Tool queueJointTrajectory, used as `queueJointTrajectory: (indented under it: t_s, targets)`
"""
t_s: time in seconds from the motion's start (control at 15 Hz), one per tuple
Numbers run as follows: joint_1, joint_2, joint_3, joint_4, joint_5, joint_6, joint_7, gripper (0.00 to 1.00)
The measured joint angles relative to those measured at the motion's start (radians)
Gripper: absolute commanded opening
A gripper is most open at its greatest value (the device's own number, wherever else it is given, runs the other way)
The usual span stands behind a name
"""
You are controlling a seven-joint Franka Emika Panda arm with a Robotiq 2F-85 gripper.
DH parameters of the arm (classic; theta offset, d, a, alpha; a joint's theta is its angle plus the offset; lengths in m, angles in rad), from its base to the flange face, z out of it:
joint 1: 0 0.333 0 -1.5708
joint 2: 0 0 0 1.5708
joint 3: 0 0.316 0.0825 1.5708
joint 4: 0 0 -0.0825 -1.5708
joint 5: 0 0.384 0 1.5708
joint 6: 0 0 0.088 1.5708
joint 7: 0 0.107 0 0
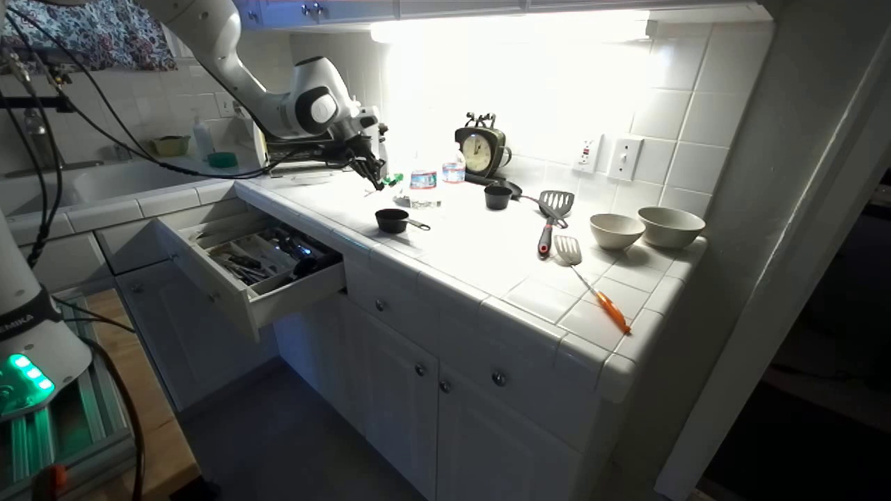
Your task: Pick up the spoon and put it on the plate
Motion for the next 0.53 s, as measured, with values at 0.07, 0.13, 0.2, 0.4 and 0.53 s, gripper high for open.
queueJointTrajectory:
  t_s: [0.07, 0.13, 0.2, 0.4, 0.53]
  targets:
    - [0.0, 0.0, 0.001, 0.0, 0.0, 0.0, 0.0, 0.08]
    - [0.0, 0.0, 0.001, 0.0, 0.0, 0.0, -0.001, 0.08]
    - [0.0, 0.0, 0.001, 0.0, 0.0, 0.0, -0.001, 0.08]
    - [0.0, 0.0, 0.001, 0.0, 0.0, 0.0, -0.001, 0.08]
    - [0.0, 0.0, 0.001, 0.0, 0.0, 0.0, -0.001, 0.02]
